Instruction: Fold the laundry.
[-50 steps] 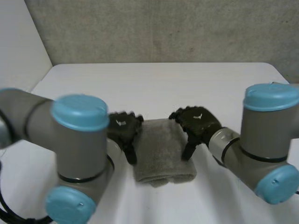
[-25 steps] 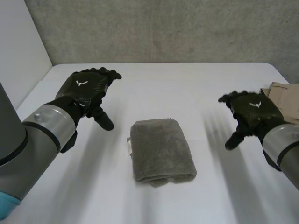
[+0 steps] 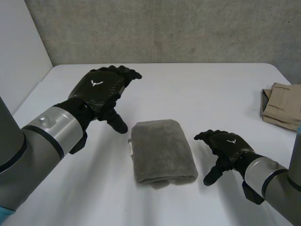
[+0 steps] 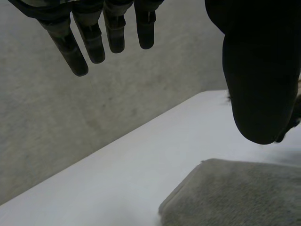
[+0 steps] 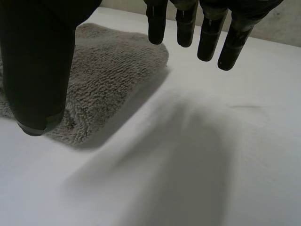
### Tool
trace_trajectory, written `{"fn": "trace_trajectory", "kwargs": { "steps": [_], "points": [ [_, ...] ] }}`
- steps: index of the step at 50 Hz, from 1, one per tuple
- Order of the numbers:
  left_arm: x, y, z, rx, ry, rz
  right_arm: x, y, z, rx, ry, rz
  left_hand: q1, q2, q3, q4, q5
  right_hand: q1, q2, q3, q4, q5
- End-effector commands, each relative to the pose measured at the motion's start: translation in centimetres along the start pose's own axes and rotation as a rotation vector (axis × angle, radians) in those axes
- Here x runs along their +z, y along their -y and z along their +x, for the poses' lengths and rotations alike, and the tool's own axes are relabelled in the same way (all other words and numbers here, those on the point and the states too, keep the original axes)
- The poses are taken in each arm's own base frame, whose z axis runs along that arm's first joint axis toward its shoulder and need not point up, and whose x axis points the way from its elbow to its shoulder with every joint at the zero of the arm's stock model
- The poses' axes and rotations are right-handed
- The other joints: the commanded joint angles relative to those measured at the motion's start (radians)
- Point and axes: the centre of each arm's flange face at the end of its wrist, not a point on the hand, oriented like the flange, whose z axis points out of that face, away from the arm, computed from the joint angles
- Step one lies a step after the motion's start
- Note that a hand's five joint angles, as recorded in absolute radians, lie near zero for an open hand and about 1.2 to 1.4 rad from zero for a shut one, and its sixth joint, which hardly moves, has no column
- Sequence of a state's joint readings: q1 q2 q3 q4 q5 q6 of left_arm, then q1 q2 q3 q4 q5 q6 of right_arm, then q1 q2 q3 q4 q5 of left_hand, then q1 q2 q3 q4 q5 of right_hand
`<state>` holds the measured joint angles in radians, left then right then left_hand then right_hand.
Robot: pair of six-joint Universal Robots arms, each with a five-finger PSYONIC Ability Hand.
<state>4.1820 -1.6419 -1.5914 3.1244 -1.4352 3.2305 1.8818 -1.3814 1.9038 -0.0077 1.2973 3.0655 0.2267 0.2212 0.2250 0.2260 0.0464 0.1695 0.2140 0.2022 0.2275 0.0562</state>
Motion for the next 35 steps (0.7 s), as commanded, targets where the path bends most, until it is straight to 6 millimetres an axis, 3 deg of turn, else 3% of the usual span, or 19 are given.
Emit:
{"fn": "trace_trajectory", "kwargs": {
  "steps": [1, 11, 20, 35],
  "points": [
    [0.1, 0.1, 0.8, -0.006, -0.088, 0.009, 0.7, -1.1, -2.1, -0.047, 0.068, 0.018, -0.028, -0.022, -0.026, -0.027, -0.022, 0.021, -0.023, -0.012, -0.037, -0.040],
    [0.2, -0.2, 1.7, -0.004, -0.118, 0.001, 1.9, -2.6, -4.2, -0.090, 0.132, 0.019, -0.025, -0.019, -0.023, -0.024, -0.019, 0.133, 0.088, 0.100, 0.075, 0.071],
    [0.5, -0.5, 1.9, -0.005, -0.123, -0.007, 2.5, -2.6, -5.6, -0.159, 0.165, 0.103, -0.025, -0.019, -0.023, -0.024, -0.019, 0.209, 0.165, 0.176, 0.151, 0.148],
    [0.7, -0.8, 1.8, -0.008, -0.118, -0.016, 0.8, -3.1, -8.7, -0.455, 0.133, 0.156, -0.022, -0.017, -0.020, -0.021, -0.016, 0.197, 0.153, 0.165, 0.139, 0.136]
  ]
}}
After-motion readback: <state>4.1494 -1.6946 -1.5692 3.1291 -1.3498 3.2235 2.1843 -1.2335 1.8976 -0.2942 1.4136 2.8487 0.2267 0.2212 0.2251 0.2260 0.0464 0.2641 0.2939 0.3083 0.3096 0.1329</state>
